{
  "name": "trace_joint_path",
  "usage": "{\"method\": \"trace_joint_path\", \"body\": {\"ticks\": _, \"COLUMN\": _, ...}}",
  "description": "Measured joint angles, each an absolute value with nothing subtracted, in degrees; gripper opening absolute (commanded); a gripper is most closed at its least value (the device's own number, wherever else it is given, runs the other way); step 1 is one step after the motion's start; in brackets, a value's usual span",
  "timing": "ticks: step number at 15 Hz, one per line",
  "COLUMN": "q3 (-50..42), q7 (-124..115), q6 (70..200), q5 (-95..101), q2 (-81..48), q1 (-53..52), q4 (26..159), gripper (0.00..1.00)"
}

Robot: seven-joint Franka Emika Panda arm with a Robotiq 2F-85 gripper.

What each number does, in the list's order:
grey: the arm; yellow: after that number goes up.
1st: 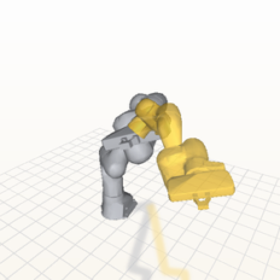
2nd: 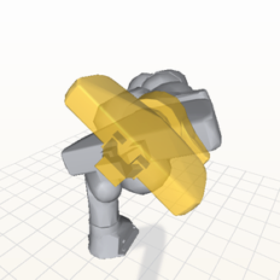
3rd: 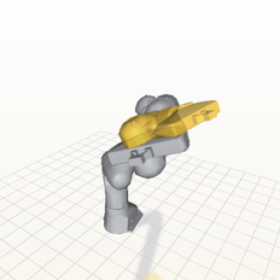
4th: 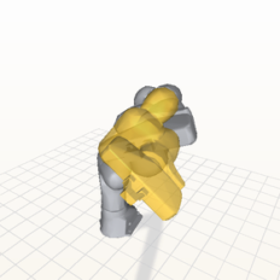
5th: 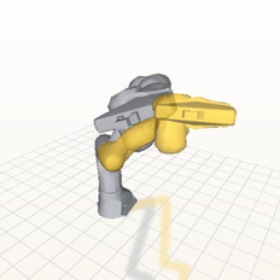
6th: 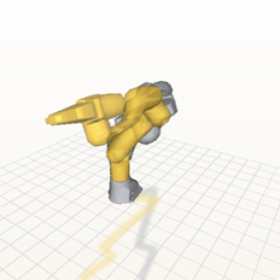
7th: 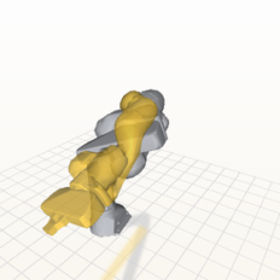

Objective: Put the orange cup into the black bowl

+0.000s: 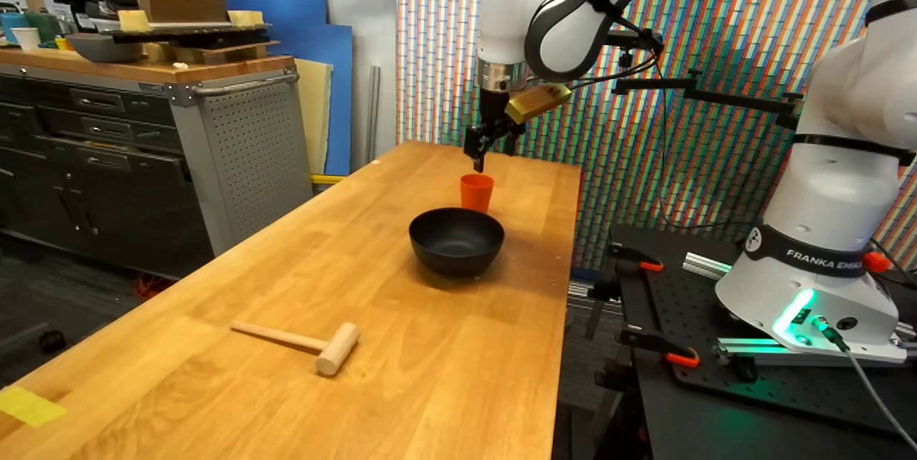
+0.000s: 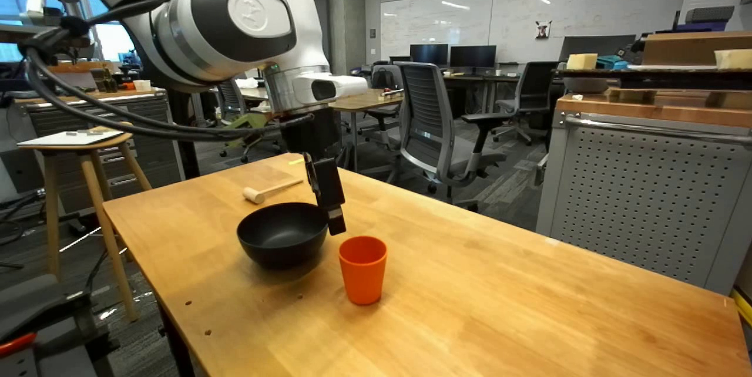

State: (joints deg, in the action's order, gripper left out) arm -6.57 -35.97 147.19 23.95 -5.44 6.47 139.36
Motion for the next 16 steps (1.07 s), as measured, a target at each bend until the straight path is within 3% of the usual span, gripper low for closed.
{"method": "trace_joint_path", "body": {"ticks": 16, "q3": -6.41, "q7": -19.23, "q6": 142.40, "q5": 3.97, "q2": -19.07, "q1": 4.91, "q4": 124.17, "gripper": 1.00}}
